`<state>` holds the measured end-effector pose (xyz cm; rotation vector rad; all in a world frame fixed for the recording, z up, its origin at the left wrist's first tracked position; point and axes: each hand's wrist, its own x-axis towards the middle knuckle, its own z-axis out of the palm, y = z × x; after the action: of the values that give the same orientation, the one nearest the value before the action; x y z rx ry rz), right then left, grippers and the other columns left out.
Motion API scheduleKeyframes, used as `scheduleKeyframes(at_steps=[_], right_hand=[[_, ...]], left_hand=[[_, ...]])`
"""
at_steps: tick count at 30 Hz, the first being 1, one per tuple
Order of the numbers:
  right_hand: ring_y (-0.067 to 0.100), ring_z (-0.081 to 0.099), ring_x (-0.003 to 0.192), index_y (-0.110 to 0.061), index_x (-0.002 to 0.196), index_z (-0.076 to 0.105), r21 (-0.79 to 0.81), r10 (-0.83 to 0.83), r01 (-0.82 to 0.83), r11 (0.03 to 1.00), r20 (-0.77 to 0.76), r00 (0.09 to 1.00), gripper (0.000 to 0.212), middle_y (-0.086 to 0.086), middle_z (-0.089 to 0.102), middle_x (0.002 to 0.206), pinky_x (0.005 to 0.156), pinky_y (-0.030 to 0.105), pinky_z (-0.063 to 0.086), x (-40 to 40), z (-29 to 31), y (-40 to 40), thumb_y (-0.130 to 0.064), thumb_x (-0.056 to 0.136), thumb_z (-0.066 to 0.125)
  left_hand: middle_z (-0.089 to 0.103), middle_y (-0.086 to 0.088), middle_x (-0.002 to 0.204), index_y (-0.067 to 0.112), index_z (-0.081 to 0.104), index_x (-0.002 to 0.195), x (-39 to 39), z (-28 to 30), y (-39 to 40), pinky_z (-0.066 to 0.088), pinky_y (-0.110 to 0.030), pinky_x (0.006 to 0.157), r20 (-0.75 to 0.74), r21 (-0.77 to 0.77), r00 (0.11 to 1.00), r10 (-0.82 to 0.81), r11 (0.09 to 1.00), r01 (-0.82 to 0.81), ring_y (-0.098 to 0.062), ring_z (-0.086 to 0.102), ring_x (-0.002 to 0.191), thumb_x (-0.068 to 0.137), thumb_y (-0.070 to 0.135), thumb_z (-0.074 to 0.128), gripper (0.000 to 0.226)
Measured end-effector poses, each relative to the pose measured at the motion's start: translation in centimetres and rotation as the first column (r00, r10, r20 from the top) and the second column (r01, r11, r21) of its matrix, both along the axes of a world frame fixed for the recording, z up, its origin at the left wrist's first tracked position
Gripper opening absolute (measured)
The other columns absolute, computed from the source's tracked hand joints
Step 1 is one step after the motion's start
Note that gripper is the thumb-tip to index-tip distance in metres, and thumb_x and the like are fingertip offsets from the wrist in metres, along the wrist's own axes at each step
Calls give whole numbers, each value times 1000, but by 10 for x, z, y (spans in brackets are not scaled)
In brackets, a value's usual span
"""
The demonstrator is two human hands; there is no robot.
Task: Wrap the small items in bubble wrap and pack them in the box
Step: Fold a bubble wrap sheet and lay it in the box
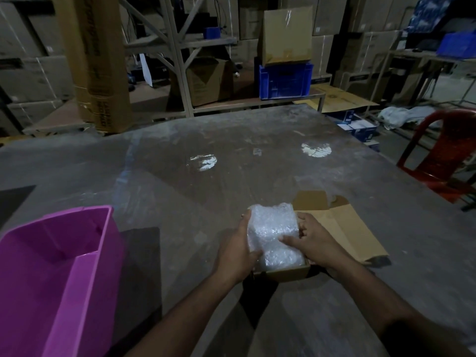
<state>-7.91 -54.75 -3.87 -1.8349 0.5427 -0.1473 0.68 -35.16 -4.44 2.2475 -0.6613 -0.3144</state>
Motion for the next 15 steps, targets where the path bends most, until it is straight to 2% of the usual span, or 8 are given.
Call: scheduleKeyframes(at_steps=[2, 4, 7, 9, 13, 15], right_hand=[[19, 71, 101, -34, 142, 42, -15, -107, 108, 994, 55, 993, 78, -1, 70, 113, 87, 50, 60, 6, -2, 3, -41, 77, 85], [16, 68, 101, -36, 149, 34, -113, -150, 160, 981, 90, 985, 76, -3, 68, 115, 88, 47, 58, 12, -3, 7, -24, 88, 77], [20, 62, 109, -36, 152, 36, -359, -138, 150, 921, 61, 989, 70, -2, 63, 123, 95, 39, 52, 17, -6, 13, -15, 92, 66], [21, 56, 124, -28, 149, 45, -514, -78, 80, 854, 25, 997, 61, 1, 59, 138, 105, 33, 43, 20, -13, 16, -12, 93, 61], [23, 47, 135, -16, 148, 47, -634, -28, -28, 773, -78, 997, 54, 7, 53, 146, 110, 27, 33, 24, -20, 20, -9, 95, 56], [23, 47, 133, -14, 146, 49, -663, -25, -41, 748, -90, 996, 52, 8, 55, 144, 110, 27, 33, 26, -22, 19, -9, 95, 55]], left_hand=[[58, -2, 141, 60, -1, 149, 3, -6, -1, 60, -45, 84, 2, 30, 1000, -10, 1000, 10, -25, 69, 103, 80, 27, 80, 112], [58, -4, 140, 57, -3, 151, 5, -8, -3, 59, -45, 86, 15, 51, 1000, -10, 999, 9, -27, 69, 103, 79, 32, 81, 113], [45, -3, 155, 40, 8, 159, 4, -6, -6, 48, -36, 104, 103, 98, 994, -28, 995, 18, -25, 56, 128, 84, 38, 79, 103], [43, 1, 157, 30, 20, 160, 1, -3, -7, 39, -31, 107, 177, 101, 984, 2, 995, -20, -22, 47, 138, 89, 42, 72, 88], [53, 4, 134, 30, 41, 145, 5, 2, -6, 48, -37, 93, 345, 94, 931, 116, 983, -157, -21, 57, 119, 91, 49, 66, 63], [51, 3, 136, 28, 44, 146, 9, 3, -10, 49, -37, 95, 464, 95, 884, 62, 988, -120, -20, 54, 121, 93, 42, 64, 58]])
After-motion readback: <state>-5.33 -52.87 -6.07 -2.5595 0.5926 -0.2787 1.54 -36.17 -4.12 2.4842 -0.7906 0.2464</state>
